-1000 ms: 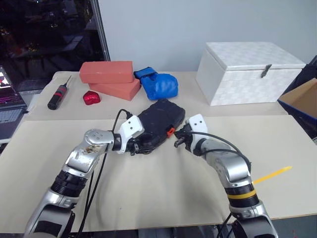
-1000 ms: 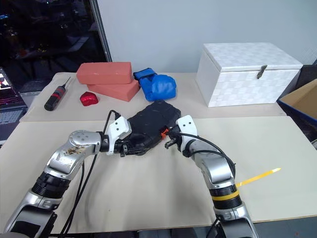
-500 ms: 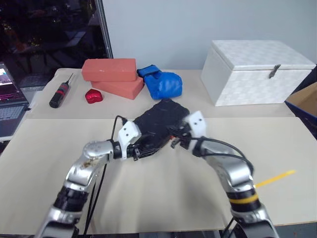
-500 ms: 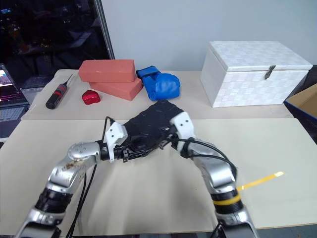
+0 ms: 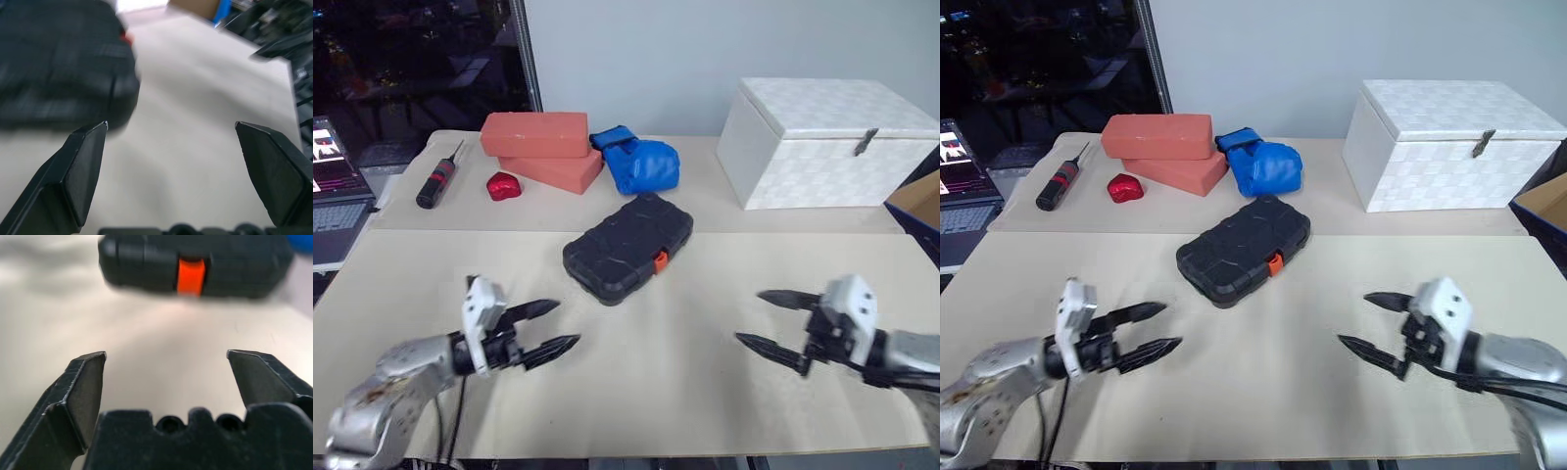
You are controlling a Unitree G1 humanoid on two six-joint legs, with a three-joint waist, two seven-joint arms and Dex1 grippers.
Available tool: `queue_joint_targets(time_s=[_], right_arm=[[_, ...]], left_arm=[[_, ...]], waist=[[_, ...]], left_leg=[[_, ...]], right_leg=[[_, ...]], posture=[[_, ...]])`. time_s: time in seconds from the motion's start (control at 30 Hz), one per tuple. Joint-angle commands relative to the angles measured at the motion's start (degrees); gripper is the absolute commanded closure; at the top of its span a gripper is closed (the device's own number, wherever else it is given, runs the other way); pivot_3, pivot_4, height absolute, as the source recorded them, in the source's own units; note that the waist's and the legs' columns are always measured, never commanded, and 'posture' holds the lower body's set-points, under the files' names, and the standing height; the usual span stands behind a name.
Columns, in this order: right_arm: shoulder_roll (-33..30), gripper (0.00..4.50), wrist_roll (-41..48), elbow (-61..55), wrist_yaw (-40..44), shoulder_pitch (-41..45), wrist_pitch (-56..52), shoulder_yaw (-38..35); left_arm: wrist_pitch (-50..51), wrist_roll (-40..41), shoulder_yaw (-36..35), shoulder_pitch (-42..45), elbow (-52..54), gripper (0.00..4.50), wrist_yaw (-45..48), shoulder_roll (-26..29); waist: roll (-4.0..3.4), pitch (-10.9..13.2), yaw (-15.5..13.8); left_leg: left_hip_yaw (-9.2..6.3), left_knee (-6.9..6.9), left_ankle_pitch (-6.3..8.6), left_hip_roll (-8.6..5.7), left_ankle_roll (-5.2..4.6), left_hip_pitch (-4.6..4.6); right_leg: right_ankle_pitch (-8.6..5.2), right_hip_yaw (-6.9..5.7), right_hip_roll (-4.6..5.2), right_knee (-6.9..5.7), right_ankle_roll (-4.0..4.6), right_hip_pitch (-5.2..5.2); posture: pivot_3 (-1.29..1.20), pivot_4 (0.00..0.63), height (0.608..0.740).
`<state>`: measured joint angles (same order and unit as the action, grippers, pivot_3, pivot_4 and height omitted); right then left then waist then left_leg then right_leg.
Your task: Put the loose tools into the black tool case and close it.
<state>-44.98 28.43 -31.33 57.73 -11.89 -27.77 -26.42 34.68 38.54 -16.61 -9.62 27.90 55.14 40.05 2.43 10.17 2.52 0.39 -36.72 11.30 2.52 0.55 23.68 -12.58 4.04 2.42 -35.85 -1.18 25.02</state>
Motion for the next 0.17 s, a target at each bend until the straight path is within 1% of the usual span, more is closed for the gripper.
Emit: queue_joint_targets(time_s=[0.03,0.17], right_arm=[[-0.21,0.10,1.68,-3.11,0.98,-2.93,3.04,-5.46],[0.88,0.10,0.71,-2.91,-0.40,-4.12,4.76,-5.84]], left_arm=[[-1.84,0.61,-3.43,-3.04,3.73,0.00,0.89,1.78],[-0.30,2.75,-3.28,-2.07,3.98,0.00,0.24,2.28]], waist=[[0.02,0.01,-0.09],[0.04,0.02,-0.17]], left_leg=[[0.00,-0.02,0.00,0.00,0.01,-0.01],[0.04,-0.08,0.07,-0.01,0.13,0.00]], right_leg=[[0.00,0.00,0.02,-0.01,0.00,-0.01],[-0.01,0.00,0.11,0.05,0.02,-0.01]], posture=[[0.00,0.150,0.740],[0.00,0.150,0.740]])
